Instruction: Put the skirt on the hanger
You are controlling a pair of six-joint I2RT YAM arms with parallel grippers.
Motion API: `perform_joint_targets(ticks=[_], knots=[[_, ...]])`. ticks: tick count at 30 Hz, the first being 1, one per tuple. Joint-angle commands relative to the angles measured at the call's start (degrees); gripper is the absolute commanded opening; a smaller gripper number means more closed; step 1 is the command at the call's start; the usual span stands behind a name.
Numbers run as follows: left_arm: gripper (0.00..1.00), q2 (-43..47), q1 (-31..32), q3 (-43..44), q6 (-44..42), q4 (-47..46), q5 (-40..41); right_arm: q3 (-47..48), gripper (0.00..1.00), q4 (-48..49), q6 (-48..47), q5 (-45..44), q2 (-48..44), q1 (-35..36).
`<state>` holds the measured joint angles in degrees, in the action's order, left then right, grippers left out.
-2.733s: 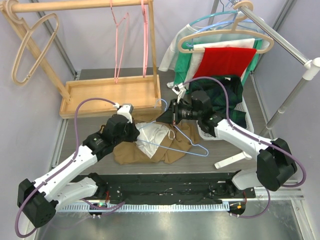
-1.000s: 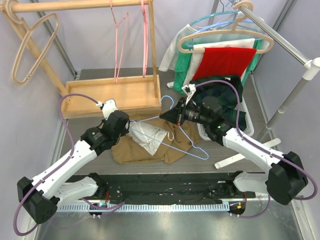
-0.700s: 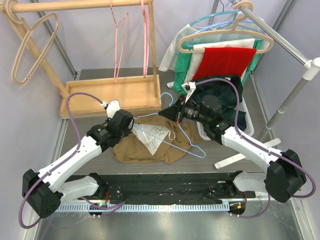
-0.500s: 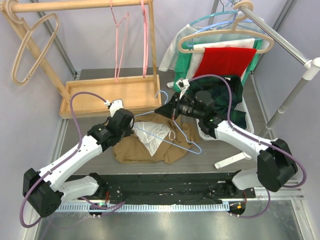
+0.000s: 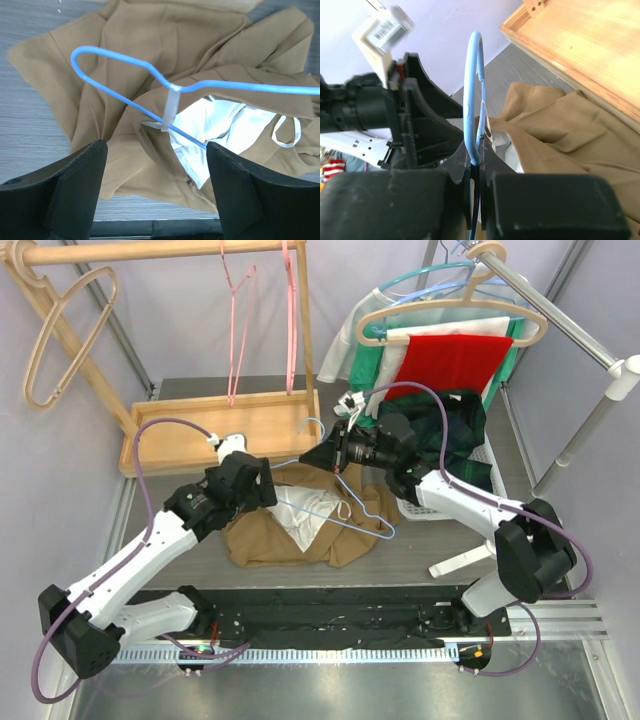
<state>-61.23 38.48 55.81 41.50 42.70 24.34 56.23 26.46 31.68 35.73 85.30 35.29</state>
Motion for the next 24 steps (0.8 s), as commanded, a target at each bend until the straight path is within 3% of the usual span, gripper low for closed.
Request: perform_joint_targets(ticks=[1, 6, 9, 10, 16, 19, 24], knots=[[0.87, 3.92, -0.68, 3.95, -5.88, -1.38, 1.95, 4.59, 0.01, 4.13, 0.40, 6.36, 2.76, -0.13], [0.88, 4.63, -8.93, 5.80, -16.70, -9.81, -14.20, 6.96, 0.01, 4.56, 1.71, 14.54, 6.02, -2.41], [0.88, 3.67, -14.82, 6.76, -23.71, -10.70, -30.01, 8.19, 0.01, 6.06, 3.55, 19.46, 7.78, -4.52], [0.88, 3.05, -16.23, 7.20, -25.22, -10.01, -39.88, 8.54, 0.01, 6.06, 3.82, 20.78, 8.04, -5.05], [0.88, -2.92, -23.18, 11.95, -35.43, -7.18, -68.66, 11.36, 0.01, 2.82, 3.74, 27.63, 8.48, -6.99], [0.86, -4.68, -26.69, 11.34, -34.65, -11.57, -75.03, 11.63, 0.01, 2.19, 4.70, 28.87, 8.48, -6.81], [0.76, -9.15, -28.20, 12.39, -32.97, -12.12, -82.77, 12.50, 0.01, -2.36, 3.83, 28.70, 7.60, -4.36]])
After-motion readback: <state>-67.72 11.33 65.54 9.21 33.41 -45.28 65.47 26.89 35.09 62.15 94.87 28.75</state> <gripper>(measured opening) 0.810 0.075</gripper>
